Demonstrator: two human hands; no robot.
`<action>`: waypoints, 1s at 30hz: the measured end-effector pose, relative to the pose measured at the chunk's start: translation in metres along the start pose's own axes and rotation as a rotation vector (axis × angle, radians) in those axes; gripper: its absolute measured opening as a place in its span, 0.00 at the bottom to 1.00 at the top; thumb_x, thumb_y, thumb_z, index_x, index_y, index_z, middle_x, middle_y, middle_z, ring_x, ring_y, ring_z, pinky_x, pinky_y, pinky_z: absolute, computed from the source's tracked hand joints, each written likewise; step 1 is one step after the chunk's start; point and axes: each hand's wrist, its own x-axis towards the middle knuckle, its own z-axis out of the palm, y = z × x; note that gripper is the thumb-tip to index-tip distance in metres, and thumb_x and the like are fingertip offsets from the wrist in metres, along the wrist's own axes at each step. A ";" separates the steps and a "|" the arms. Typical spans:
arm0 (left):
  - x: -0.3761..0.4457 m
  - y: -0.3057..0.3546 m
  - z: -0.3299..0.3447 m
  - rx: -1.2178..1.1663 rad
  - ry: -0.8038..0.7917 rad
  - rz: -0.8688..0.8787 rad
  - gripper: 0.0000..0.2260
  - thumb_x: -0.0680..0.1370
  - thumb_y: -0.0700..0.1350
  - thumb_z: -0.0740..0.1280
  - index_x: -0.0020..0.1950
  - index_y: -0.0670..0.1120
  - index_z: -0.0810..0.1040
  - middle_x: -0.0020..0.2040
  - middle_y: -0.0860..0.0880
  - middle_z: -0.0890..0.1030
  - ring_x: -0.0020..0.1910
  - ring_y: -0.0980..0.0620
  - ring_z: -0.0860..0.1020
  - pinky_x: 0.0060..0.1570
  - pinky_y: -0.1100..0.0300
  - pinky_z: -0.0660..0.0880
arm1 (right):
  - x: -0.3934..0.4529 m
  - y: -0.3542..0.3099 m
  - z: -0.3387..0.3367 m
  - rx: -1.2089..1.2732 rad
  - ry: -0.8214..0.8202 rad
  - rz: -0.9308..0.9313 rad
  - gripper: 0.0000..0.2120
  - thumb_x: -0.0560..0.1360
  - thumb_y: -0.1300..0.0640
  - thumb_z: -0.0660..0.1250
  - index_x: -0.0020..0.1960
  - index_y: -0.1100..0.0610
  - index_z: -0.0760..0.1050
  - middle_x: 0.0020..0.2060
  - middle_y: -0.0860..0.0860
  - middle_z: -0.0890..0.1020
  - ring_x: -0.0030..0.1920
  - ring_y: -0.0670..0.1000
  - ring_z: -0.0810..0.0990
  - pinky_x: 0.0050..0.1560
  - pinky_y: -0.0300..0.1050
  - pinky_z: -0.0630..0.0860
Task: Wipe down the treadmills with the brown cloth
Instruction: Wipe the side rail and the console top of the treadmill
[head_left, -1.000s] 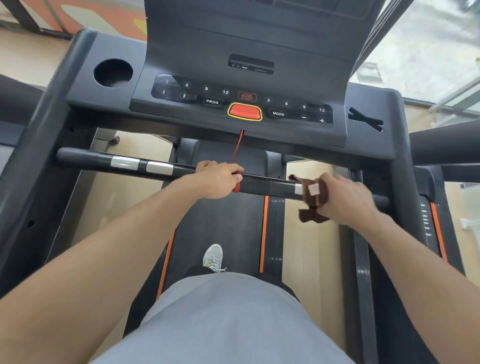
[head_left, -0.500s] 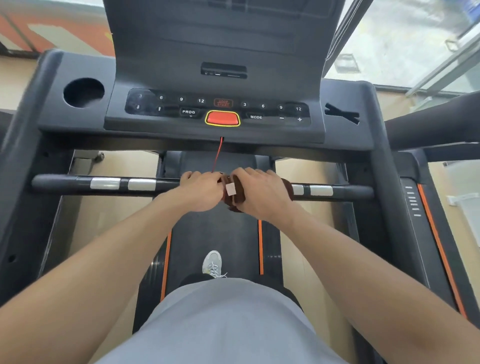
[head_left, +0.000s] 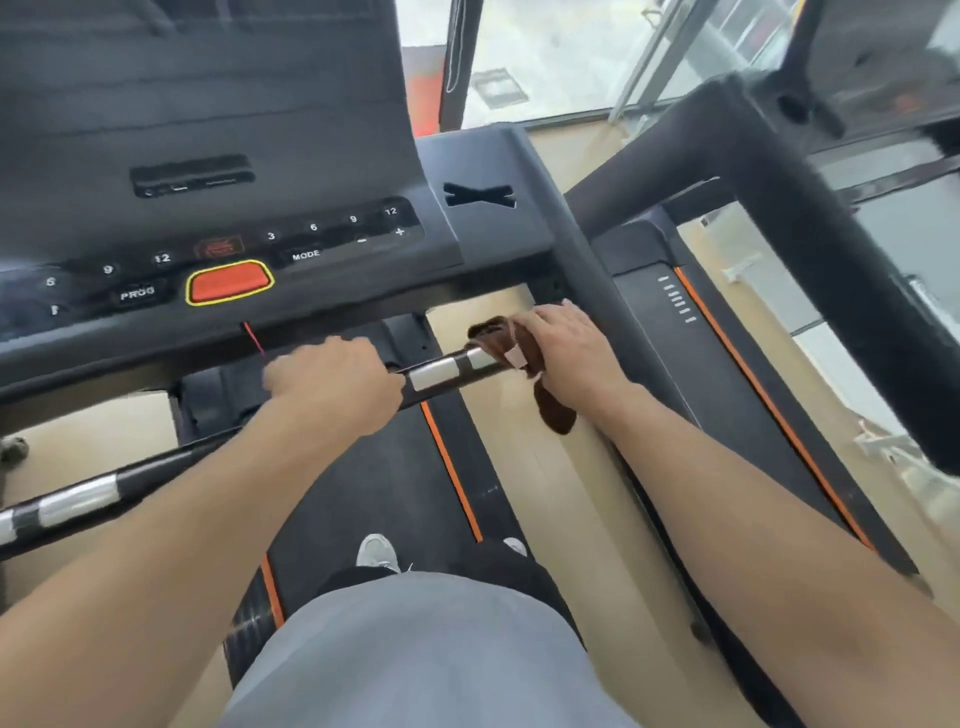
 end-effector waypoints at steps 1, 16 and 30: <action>-0.001 0.005 -0.005 0.013 0.021 0.034 0.20 0.82 0.60 0.57 0.64 0.48 0.73 0.60 0.46 0.76 0.60 0.39 0.75 0.54 0.47 0.70 | -0.003 -0.007 0.001 0.041 0.020 0.038 0.26 0.74 0.61 0.74 0.71 0.51 0.74 0.67 0.50 0.78 0.71 0.52 0.71 0.80 0.50 0.53; -0.032 0.130 0.060 -1.760 -0.779 0.049 0.30 0.78 0.67 0.65 0.62 0.42 0.81 0.60 0.41 0.84 0.57 0.43 0.84 0.61 0.47 0.78 | -0.138 0.019 -0.099 0.615 -0.207 0.102 0.24 0.74 0.69 0.66 0.59 0.43 0.79 0.49 0.44 0.85 0.50 0.45 0.82 0.52 0.46 0.80; -0.171 0.256 0.058 -1.861 -0.126 0.392 0.14 0.79 0.37 0.69 0.65 0.40 0.74 0.64 0.35 0.80 0.62 0.35 0.80 0.60 0.40 0.79 | -0.312 0.155 -0.129 0.249 0.370 0.114 0.25 0.72 0.56 0.72 0.68 0.46 0.77 0.62 0.43 0.82 0.60 0.48 0.79 0.60 0.52 0.78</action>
